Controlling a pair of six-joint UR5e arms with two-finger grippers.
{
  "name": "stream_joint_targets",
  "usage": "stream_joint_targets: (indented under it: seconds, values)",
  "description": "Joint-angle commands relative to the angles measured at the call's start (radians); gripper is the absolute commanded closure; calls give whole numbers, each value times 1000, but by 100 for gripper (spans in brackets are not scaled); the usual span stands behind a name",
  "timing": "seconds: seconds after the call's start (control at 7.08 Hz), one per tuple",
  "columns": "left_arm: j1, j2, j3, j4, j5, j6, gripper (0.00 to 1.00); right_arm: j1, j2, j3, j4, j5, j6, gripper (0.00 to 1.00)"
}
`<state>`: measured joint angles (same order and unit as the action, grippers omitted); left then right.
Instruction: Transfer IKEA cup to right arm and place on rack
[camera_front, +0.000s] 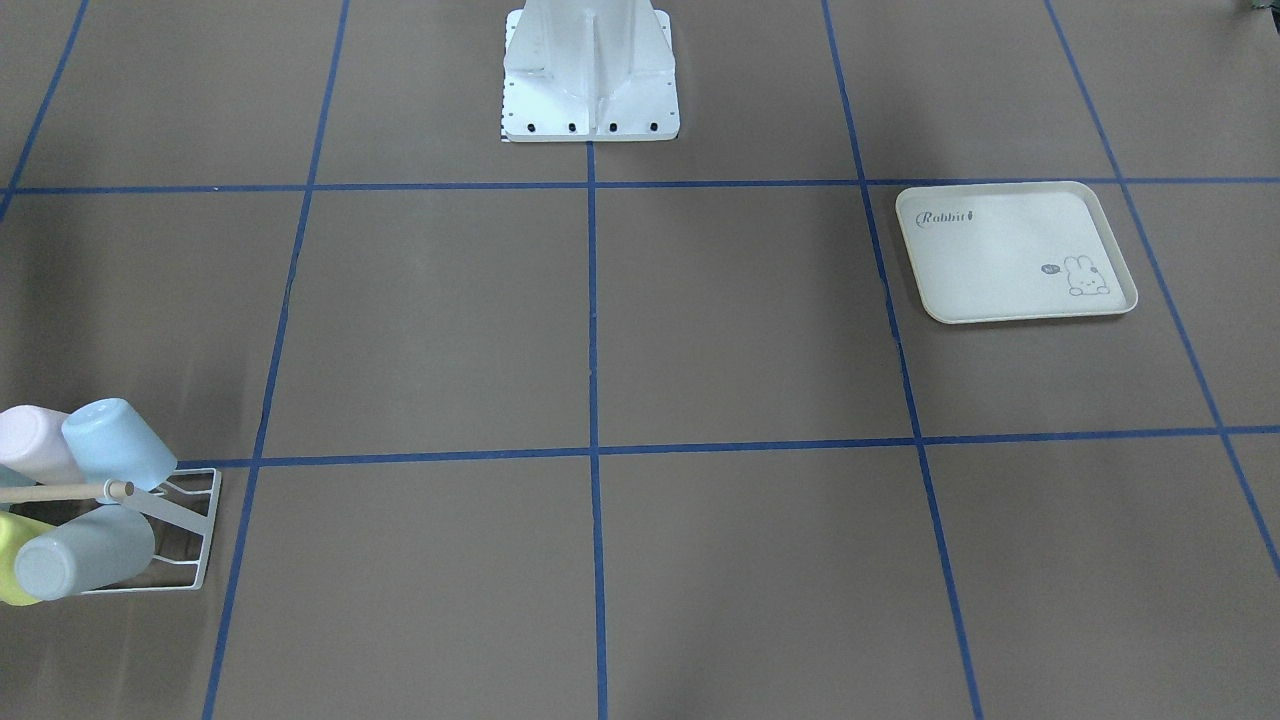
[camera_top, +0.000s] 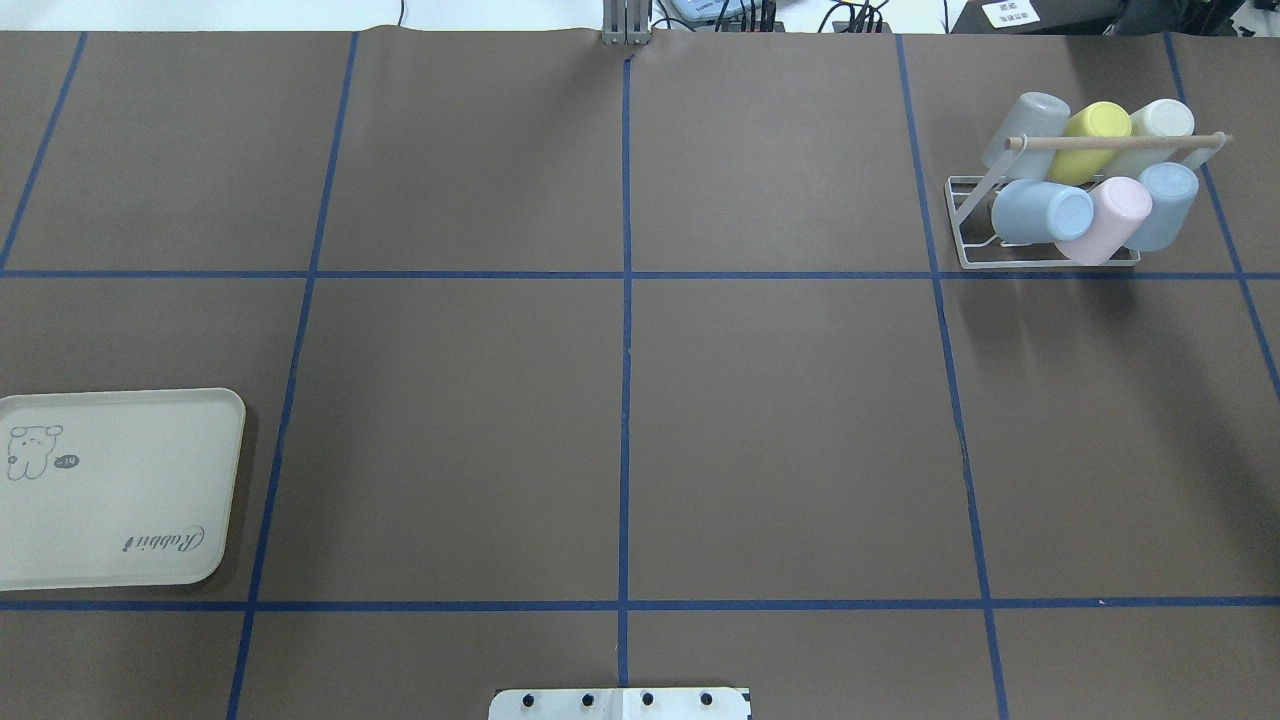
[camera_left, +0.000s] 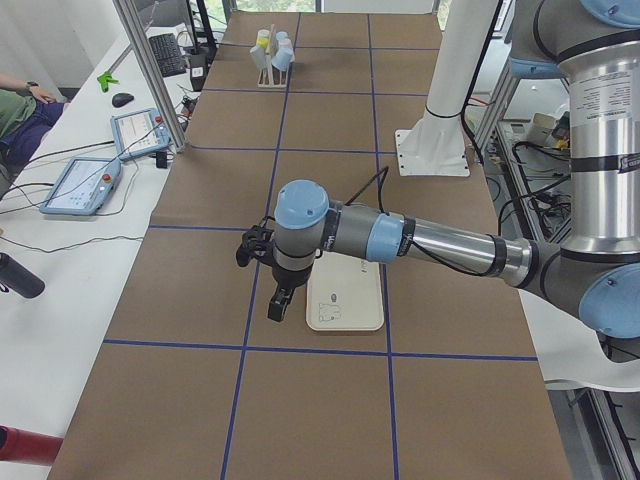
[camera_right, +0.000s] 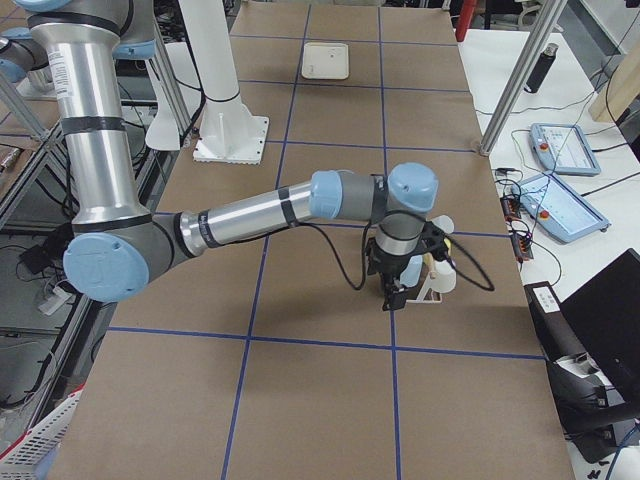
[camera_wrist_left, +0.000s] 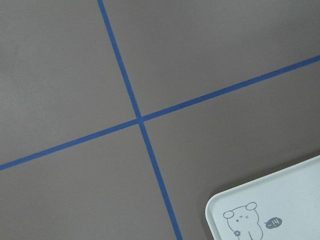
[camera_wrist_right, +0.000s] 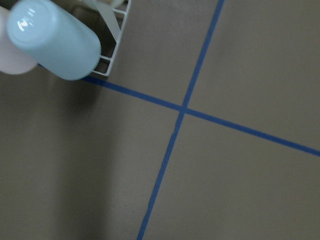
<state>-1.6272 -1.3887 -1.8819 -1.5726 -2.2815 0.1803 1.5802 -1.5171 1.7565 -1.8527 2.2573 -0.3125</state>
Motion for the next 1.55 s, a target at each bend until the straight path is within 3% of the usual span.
stream_joint_targets:
  seconds: [0.0, 0.28, 0.57, 0.99, 1.41]
  values:
    - [-13, 36, 39, -41, 11, -2, 0, 9, -219, -9, 278, 18, 125, 0]
    - [-13, 53, 85, -32, -9, -12, 0, 7, -265, 4, 323, 19, 180, 0]
    - [-11, 51, 105, -29, -53, -13, 0, 7, -212, 6, 314, 22, 199, 0]
    - [-6, 70, 156, -41, -38, -34, 0, 7, -179, 4, 279, 30, 196, 0]
    - [36, 40, 93, -27, -9, -145, 0, 7, -183, 1, 286, 34, 188, 0]
